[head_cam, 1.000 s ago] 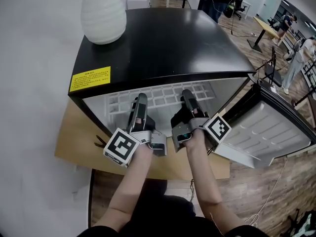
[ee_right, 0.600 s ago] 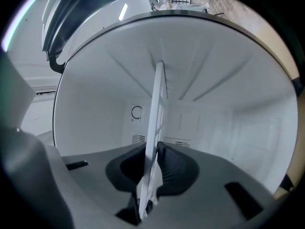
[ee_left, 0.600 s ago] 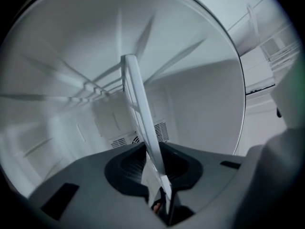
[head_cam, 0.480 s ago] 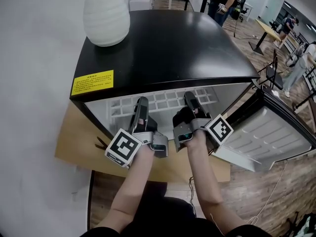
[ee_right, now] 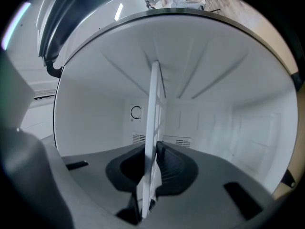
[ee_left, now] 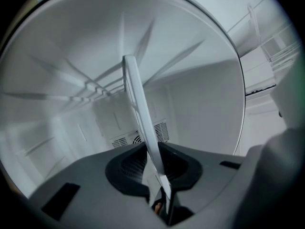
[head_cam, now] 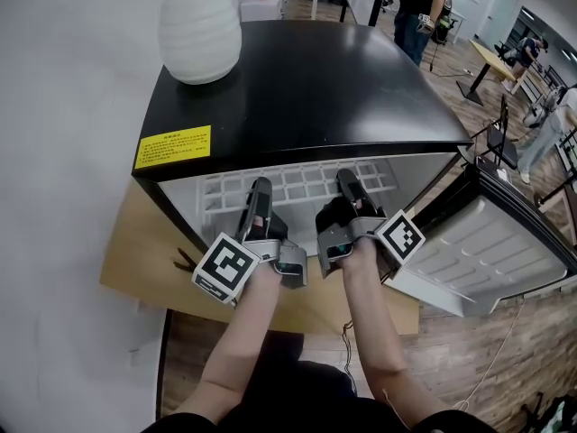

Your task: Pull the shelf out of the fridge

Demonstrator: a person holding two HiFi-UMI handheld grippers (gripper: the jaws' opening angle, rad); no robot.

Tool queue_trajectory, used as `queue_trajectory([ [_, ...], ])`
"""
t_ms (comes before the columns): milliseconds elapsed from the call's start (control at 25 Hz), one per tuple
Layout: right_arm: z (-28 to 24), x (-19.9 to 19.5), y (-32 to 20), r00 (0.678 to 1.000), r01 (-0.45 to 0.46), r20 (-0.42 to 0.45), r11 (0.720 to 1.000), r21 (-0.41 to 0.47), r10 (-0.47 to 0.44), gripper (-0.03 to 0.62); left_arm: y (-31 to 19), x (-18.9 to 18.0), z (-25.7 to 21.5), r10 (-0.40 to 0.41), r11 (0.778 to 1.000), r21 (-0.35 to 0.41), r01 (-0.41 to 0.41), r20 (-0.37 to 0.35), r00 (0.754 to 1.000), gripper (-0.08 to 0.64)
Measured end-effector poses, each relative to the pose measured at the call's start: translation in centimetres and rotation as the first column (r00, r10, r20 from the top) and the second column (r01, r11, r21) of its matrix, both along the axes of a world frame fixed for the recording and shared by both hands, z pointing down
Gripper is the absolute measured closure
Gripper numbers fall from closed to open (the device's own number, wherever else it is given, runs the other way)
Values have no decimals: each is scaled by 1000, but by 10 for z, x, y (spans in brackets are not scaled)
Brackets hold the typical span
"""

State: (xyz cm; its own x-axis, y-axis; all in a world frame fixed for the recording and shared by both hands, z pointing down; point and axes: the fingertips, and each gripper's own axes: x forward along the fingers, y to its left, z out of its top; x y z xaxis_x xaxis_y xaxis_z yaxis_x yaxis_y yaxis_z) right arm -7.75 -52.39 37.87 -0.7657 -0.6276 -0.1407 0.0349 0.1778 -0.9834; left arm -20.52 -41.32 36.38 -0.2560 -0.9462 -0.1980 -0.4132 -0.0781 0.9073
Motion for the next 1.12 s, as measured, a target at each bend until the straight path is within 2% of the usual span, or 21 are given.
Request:
queue_trajectory([
  [880, 2, 14, 15, 1000, -22, 9, 1000, -1, 22, 572, 15, 12, 2, 6, 1000, 6, -6, -4, 1000, 495],
  [1120, 0, 16, 18, 1000, -27, 11, 1000, -3, 27, 572, 18, 14, 1, 7, 1000, 4, -7, -27, 1000, 500],
])
